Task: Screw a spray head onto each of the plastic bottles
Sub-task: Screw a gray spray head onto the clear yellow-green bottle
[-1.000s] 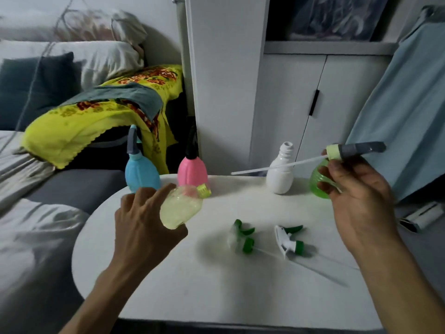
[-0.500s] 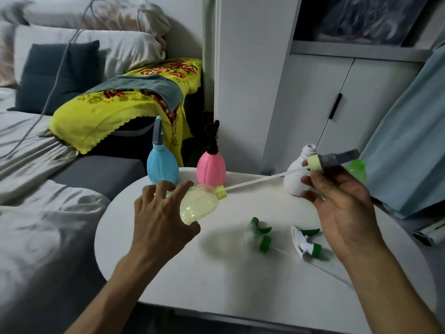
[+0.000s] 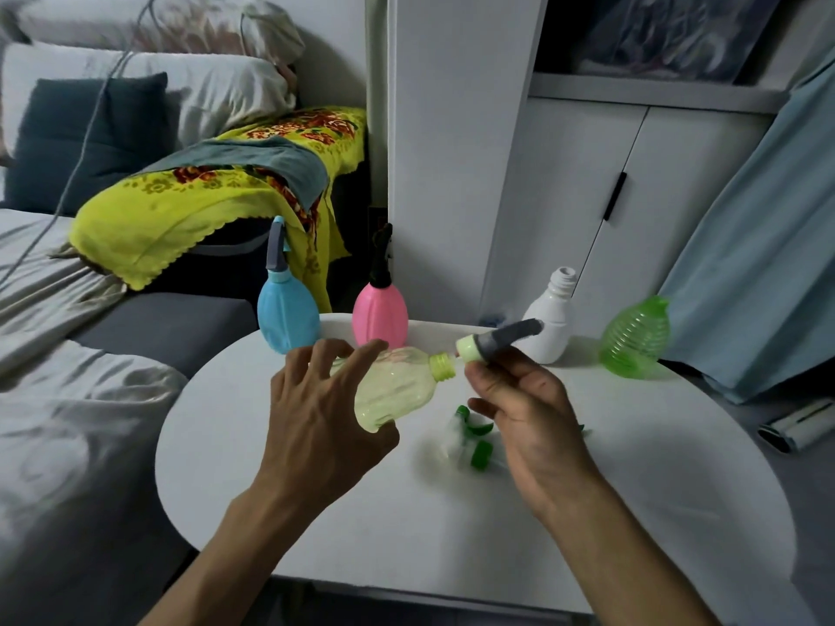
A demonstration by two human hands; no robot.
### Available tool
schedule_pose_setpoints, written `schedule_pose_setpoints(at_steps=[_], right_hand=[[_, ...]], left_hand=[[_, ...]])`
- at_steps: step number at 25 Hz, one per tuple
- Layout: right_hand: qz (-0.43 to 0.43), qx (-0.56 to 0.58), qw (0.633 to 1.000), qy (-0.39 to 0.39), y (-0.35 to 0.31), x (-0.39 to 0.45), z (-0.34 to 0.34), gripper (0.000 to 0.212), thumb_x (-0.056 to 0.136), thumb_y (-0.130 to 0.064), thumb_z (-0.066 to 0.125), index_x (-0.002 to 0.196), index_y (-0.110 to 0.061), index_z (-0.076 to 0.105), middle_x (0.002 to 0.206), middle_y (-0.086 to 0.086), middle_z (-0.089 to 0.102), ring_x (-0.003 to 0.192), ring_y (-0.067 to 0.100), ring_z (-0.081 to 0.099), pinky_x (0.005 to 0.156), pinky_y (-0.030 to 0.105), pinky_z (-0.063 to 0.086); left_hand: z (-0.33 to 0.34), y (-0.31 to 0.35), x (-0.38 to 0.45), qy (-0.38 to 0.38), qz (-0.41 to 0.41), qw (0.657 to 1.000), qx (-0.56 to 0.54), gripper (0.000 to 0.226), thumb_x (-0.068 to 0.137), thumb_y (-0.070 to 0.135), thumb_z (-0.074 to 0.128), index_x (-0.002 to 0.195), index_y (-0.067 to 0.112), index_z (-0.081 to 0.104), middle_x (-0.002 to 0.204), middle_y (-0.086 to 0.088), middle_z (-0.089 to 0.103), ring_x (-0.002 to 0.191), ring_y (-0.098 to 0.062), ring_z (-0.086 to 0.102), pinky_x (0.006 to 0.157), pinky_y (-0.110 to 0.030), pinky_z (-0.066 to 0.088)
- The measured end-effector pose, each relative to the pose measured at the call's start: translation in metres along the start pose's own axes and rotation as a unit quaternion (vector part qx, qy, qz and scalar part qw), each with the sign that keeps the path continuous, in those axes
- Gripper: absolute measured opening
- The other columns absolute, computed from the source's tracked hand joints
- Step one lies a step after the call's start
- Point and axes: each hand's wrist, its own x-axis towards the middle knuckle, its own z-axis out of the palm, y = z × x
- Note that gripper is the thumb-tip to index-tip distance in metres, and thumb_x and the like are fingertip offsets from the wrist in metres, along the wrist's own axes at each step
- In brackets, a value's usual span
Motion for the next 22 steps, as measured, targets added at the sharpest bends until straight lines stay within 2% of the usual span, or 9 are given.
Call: schedule_pose_setpoints(at_steps=[2,4,8,11,14,16,19,22], right_hand=[[-0.003,-0.017,1.000,-0.012,0.006,-0.004,0.003,0.022,0.084,-0.006,0.072,0.100,-0.020,0.077,0.094,-0.008,0.078,0.082,0.001,0.067,0.065,0.015,0.049],[-0.001,-0.023,1.000,-0.017,0.011,-0.007,0.006,0.023,0.081,-0.014,0.072,0.099,-0.026,0.078,0.094,-0.009,0.078,0.084,-0.001,0.068,0.065,0.013,0.049],[0.013,-0.017,1.000,0.000,0.010,-0.006,0.008,0.025,0.078,-0.024,0.071,0.100,-0.033,0.078,0.097,-0.012,0.078,0.088,-0.001,0.067,0.066,0.019,0.049],[0.024,-0.015,1.000,-0.012,0.012,-0.008,0.010,0.024,0.083,-0.022,0.072,0.103,-0.034,0.076,0.105,-0.010,0.077,0.096,0.003,0.069,0.068,0.021,0.051],[0.025,-0.038,0.999,-0.002,0.014,-0.012,0.013,0.023,0.087,-0.019,0.071,0.102,-0.035,0.077,0.105,-0.010,0.077,0.095,0.004,0.068,0.069,0.022,0.052],[0.026,-0.055,0.998,0.023,0.010,-0.011,0.013,0.019,0.080,-0.032,0.074,0.098,-0.035,0.078,0.099,-0.009,0.078,0.094,0.007,0.070,0.069,0.026,0.052],[0.065,-0.079,0.992,0.072,0.002,-0.010,0.010,0.036,0.073,-0.063,0.064,0.087,-0.034,0.079,0.091,-0.005,0.080,0.087,0.016,0.074,0.070,0.036,0.055],[0.108,-0.123,0.982,0.089,-0.002,-0.007,0.005,0.038,0.088,-0.056,0.056,0.072,-0.030,0.080,0.082,-0.001,0.080,0.083,0.023,0.074,0.078,0.046,0.054]], left_hand=[[0.000,0.001,0.000,0.002,0.003,1.000,0.005,0.082,0.052,0.029,0.092,0.128,0.016,0.064,0.112,-0.014,0.062,0.102,-0.038,0.052,0.080,-0.047,0.047],[0.000,0.001,0.000,0.006,0.005,1.000,0.011,0.082,0.050,0.028,0.092,0.127,0.017,0.065,0.112,-0.014,0.062,0.102,-0.039,0.052,0.080,-0.047,0.046],[-0.001,0.000,-0.002,0.015,0.011,1.000,-0.007,0.082,0.051,0.028,0.092,0.128,0.017,0.064,0.113,-0.014,0.062,0.104,-0.039,0.052,0.081,-0.048,0.047],[-0.002,-0.001,-0.003,0.011,0.002,1.000,-0.020,0.083,0.052,0.029,0.092,0.128,0.017,0.063,0.114,-0.013,0.062,0.105,-0.037,0.052,0.082,-0.048,0.047],[-0.003,-0.001,-0.003,0.008,-0.004,1.000,-0.008,0.083,0.052,0.030,0.091,0.129,0.018,0.063,0.113,-0.013,0.062,0.105,-0.037,0.051,0.082,-0.047,0.046],[-0.003,-0.001,-0.003,0.010,0.003,1.000,0.010,0.082,0.052,0.030,0.090,0.128,0.018,0.063,0.114,-0.014,0.062,0.106,-0.038,0.051,0.083,-0.048,0.046],[-0.003,0.003,-0.004,0.027,0.024,0.999,0.032,0.081,0.053,0.031,0.089,0.128,0.017,0.063,0.117,-0.016,0.063,0.107,-0.040,0.053,0.086,-0.051,0.047],[-0.004,0.004,-0.004,0.045,0.053,0.996,0.050,0.081,0.052,0.031,0.089,0.128,0.016,0.063,0.119,-0.018,0.062,0.109,-0.041,0.053,0.089,-0.052,0.046]])
